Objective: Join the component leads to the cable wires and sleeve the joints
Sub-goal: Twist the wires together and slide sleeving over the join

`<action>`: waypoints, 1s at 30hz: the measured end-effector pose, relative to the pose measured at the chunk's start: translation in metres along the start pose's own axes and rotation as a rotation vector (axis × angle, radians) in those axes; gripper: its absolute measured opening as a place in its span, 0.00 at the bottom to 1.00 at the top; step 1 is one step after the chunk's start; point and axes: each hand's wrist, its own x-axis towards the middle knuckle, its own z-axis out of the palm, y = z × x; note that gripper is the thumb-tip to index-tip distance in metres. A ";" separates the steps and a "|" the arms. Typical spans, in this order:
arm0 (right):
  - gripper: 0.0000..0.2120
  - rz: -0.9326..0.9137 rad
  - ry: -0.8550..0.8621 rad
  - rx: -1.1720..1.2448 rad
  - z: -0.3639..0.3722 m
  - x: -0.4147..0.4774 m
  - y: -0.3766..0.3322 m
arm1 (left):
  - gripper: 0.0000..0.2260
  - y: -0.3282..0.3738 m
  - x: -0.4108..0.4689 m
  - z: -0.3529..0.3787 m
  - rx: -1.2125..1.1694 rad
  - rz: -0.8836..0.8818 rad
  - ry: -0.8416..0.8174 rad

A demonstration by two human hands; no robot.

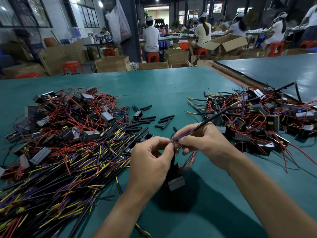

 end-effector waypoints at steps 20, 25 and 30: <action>0.14 -0.014 -0.017 0.009 0.001 0.001 0.003 | 0.06 -0.001 0.002 0.000 -0.045 -0.023 0.021; 0.10 -0.016 -0.038 0.001 0.000 0.001 0.004 | 0.07 -0.002 0.003 0.000 -0.039 -0.053 -0.013; 0.11 -0.018 -0.059 0.016 -0.001 0.001 0.004 | 0.08 0.000 0.007 -0.002 -0.074 -0.129 -0.098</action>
